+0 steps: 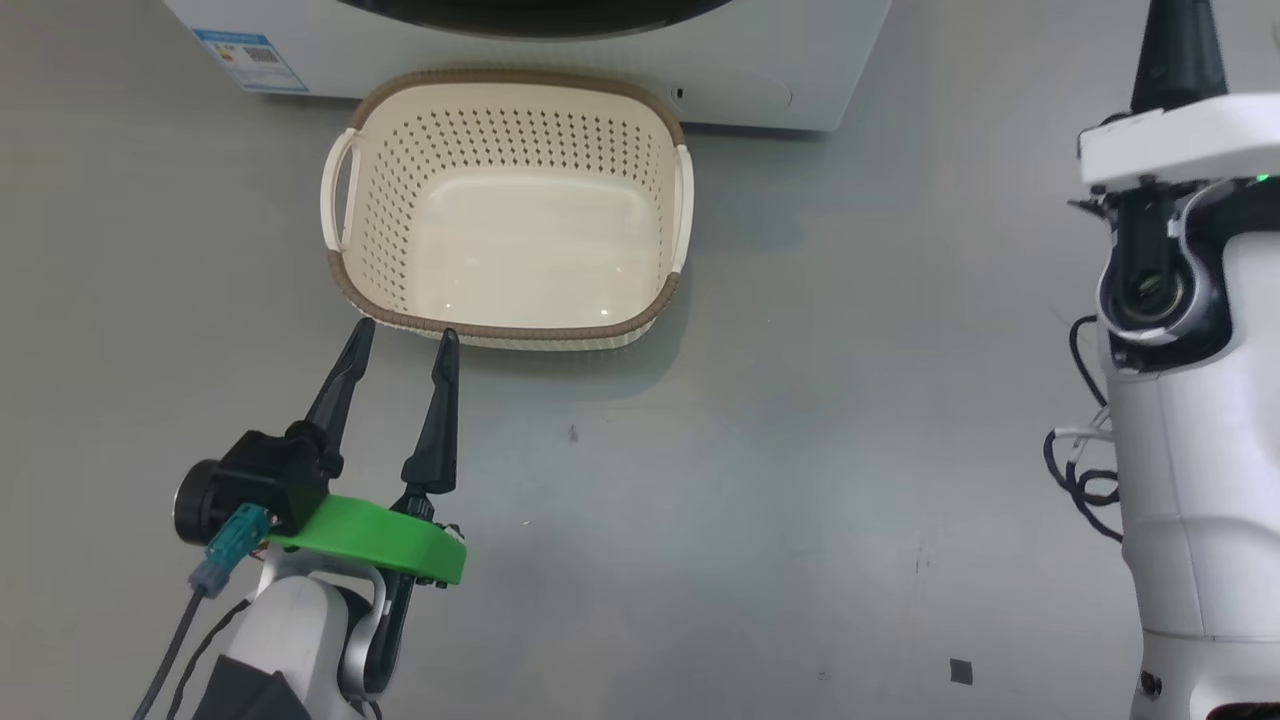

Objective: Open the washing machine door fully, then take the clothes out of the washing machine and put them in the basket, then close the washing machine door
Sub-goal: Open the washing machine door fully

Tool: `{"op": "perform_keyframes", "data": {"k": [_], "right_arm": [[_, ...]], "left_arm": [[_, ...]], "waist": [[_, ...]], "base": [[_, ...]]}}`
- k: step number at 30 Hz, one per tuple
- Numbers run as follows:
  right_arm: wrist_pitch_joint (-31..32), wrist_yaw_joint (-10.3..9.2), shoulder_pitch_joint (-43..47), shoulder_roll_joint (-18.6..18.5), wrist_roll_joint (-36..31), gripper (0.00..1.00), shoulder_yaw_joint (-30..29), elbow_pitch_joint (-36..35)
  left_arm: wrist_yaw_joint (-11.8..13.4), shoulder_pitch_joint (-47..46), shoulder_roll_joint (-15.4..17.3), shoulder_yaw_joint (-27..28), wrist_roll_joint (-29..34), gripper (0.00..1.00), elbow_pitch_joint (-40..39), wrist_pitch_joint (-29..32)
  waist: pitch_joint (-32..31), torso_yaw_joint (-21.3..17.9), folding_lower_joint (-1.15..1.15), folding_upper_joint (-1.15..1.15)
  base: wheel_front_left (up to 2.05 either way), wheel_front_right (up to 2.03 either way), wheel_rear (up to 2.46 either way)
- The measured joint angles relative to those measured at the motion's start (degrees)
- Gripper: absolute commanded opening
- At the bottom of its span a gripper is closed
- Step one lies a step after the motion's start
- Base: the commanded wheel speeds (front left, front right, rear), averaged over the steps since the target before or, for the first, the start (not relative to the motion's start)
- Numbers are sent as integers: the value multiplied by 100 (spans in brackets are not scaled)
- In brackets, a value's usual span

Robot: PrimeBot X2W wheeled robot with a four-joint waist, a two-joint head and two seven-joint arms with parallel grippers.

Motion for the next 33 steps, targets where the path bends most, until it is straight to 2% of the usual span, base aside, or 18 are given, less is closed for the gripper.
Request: {"op": "perform_keyframes", "data": {"k": [7,12,15,17,33], "right_arm": [[477,-158,-753,-15,390,0,-346,-22],[993,-303,-1501,-24,915,0,-515,19],[1154,-314,-1705,-23,1096,0,-569,62],[1366,-405,-1987,-26,1323,0,-617,138],[1961,-588,-3150,-180,1519,0,-745,722]], "left_arm": [[-47,-338,-36,-155,-104,100,1,0],[-71,-516,-55,-277,-164,100,22,0],[-96,-582,-59,-293,-200,100,34,0],[-97,-660,-66,-301,-205,100,37,0],[-99,-876,-101,-400,-464,100,116,0]], "waist": [[447,275,0,0],[760,546,0,0],[846,638,0,0],[972,762,0,0],[1409,1194,0,0]], "base": [[0,0,0],[0,0,0],[0,0,0],[0,0,0],[0,0,0]]}}
